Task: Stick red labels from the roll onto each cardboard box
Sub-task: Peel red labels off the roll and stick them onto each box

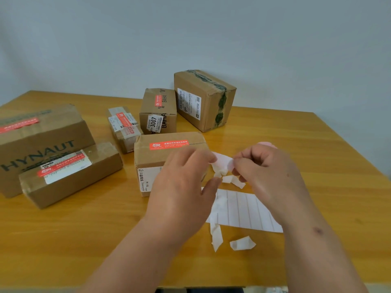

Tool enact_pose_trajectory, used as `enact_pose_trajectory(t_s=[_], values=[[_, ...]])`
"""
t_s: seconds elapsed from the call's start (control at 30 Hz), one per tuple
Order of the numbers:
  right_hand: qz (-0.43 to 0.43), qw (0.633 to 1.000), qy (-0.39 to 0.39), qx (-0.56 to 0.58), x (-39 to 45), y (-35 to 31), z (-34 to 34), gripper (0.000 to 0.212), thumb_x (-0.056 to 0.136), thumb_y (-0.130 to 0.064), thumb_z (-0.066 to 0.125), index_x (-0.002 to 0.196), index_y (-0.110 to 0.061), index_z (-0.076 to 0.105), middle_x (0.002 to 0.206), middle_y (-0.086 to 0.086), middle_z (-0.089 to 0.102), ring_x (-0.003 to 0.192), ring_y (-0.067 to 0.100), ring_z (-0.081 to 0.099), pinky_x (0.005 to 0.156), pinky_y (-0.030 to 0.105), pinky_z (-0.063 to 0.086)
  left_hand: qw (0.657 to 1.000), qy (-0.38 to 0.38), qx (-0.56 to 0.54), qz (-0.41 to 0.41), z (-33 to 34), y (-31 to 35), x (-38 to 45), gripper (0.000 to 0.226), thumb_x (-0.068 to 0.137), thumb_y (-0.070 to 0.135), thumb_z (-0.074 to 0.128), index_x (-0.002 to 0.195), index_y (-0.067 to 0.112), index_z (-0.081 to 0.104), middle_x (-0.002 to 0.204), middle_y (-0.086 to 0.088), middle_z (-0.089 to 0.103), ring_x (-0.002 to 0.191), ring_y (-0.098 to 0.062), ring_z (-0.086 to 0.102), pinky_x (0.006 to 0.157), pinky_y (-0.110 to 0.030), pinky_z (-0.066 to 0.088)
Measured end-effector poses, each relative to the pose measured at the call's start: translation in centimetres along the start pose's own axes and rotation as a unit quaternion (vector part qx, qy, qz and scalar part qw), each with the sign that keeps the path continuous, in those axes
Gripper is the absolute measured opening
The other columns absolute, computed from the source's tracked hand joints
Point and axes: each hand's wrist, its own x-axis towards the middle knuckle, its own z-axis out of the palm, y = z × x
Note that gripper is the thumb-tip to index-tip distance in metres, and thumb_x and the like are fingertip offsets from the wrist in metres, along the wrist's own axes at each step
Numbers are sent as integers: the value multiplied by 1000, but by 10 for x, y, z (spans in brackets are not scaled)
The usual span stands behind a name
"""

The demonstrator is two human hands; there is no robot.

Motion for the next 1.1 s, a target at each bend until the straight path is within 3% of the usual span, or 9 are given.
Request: enact_pose_trajectory(t_s=[0.2,0.33,0.43,0.53,0.63,0.73,0.83,0.97,1.1], values=[[-16,996,-71,43,-5,-6,6,17,82,-19,62,68,-22,71,65,-5,68,68,17,65,68,40,56,992,96,6,86,4,-15,-2,4,82,11,69,85,13,69,87,2,64,80,-18,57,62,-31,48],[-1,991,-51,122,-2,-2,10,20,85,-15,59,77,-26,73,75,-6,71,75,10,67,72,31,55,983,57,-134,-108,-7,-7,-1,16,85,18,73,75,29,69,72,18,64,70,0,57,58,-11,43],[-15,991,-87,98,-2,-1,21,15,82,-30,67,96,-36,67,88,-13,70,84,4,66,82,34,56,899,44,-352,-257,-17,0,6,14,85,21,69,73,26,72,62,15,66,57,6,56,53,-7,43],[-43,989,-83,114,-2,-4,28,9,84,-26,71,91,-31,70,78,-7,71,75,9,66,74,35,57,841,25,-446,-305,-24,-6,10,12,84,18,67,76,20,75,65,5,68,59,-1,57,52,-12,45],[-53,987,-68,135,2,-6,30,8,83,-24,71,88,-29,68,69,-5,67,66,6,61,65,26,51,852,40,-431,-293,-26,-11,9,14,83,16,69,75,24,76,68,5,70,62,-2,59,53,-12,45],[-53,989,-71,121,7,-8,34,19,82,-29,73,98,-30,62,74,-3,69,71,10,65,68,27,53,897,82,-351,-256,-29,-15,7,13,83,19,71,77,30,75,69,11,71,64,0,63,53,-11,48],[-76,992,-55,85,11,-13,37,16,83,-30,71,95,-32,60,75,-13,71,72,-4,64,58,9,46,932,115,-266,-217,-31,-22,7,19,83,24,72,73,41,71,68,19,69,64,-1,63,53,-14,50],[-109,990,-51,67,17,-20,43,15,87,-23,67,84,-36,61,78,-21,70,76,-13,62,58,2,42,924,151,-270,-225,-32,-34,8,22,84,26,71,68,40,72,67,14,68,62,-1,60,52,-15,48],[-107,993,-9,41,29,-12,45,23,92,-23,61,109,-38,61,105,-26,65,95,-12,58,71,7,45,889,187,-328,-260,-43,-43,15,16,85,28,69,73,37,75,72,9,72,63,1,58,53,-12,47]])
